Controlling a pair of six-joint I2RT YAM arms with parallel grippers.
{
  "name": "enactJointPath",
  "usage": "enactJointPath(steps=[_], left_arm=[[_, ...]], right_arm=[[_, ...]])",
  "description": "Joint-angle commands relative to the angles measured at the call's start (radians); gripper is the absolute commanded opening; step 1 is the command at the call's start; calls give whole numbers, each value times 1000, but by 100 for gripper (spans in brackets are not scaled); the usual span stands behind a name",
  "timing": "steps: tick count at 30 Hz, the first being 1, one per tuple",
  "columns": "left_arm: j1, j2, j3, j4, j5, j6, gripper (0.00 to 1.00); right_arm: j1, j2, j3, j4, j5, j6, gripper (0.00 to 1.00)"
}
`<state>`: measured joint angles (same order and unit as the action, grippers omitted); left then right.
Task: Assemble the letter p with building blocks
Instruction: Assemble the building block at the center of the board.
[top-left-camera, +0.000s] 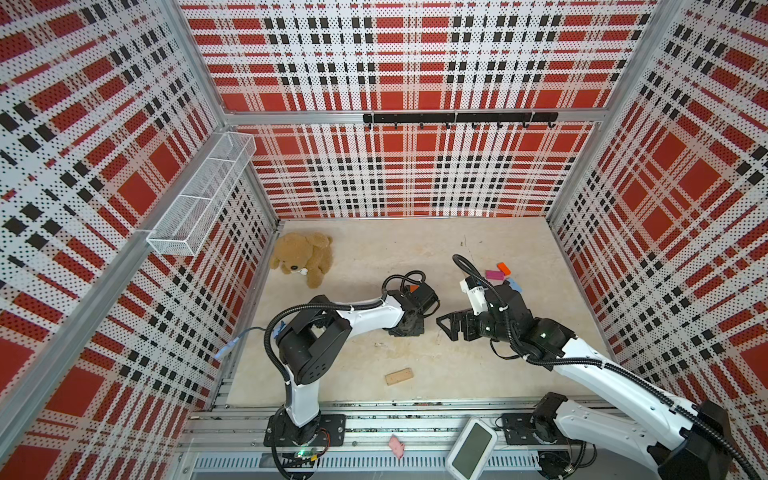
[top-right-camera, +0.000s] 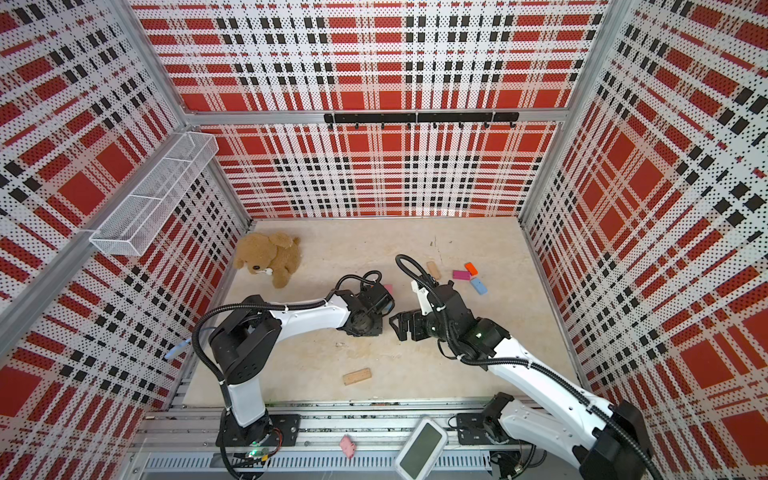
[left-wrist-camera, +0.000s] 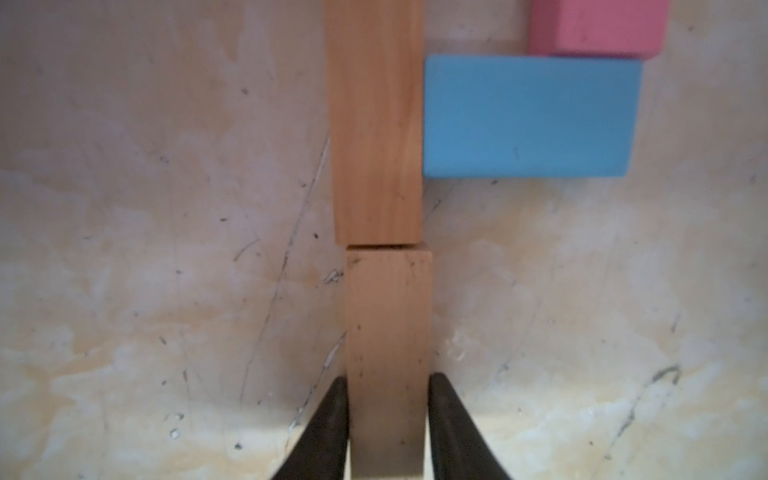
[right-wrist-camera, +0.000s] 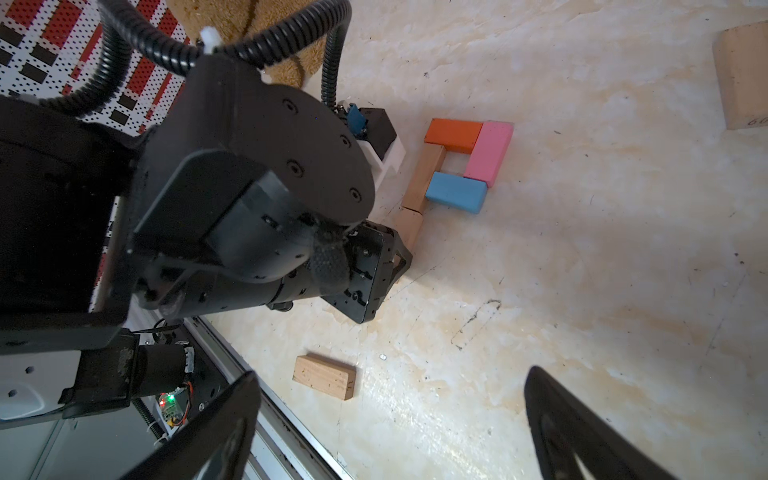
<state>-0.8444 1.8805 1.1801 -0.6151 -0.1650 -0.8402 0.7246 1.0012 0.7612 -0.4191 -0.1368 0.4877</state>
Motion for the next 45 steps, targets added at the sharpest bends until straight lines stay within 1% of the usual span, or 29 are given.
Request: enactJointPath(steps=[1,9,13,14,15,19,21,22,29,34,40,42,45], left_arm=[[3,37,-13,1,10,-6,36],[0,28,-23,2,10,-10,38],[-2,13,-34,9,14,-10,43],[-3,8,-38,12,16,-8,43],[-4,2,-41,15,18,-7,46],[-5,-27,-49,16,19,-2,51],[-7,-47,-56,18,18,0,57],[-8,-60,-61,21,14,0,61],[-16,-143,-84,25,5,10,74],[-41,-279,-134,25,-8,9,86],[-40,-528,-304,94,26,-9,96],[-38,-630,-372,130,38,-9,99],[-32,-774,-480,210,62,-3,99]], right_arm=[[6,-10,39,25,13,-18,100],[7,-9,39,25,12,-18,100],[7,-8,41,25,14,-18,100],[7,-9,41,25,14,-19,100],[7,-9,41,24,14,-20,100],[7,-14,40,23,20,-20,100],[7,-18,41,23,22,-20,100],[7,-19,41,23,22,-21,100],[7,-32,41,25,26,-21,100],[7,-58,35,29,38,-19,100],[7,-60,23,45,53,-7,100],[6,-36,21,56,60,-1,96],[7,25,14,87,69,15,84]])
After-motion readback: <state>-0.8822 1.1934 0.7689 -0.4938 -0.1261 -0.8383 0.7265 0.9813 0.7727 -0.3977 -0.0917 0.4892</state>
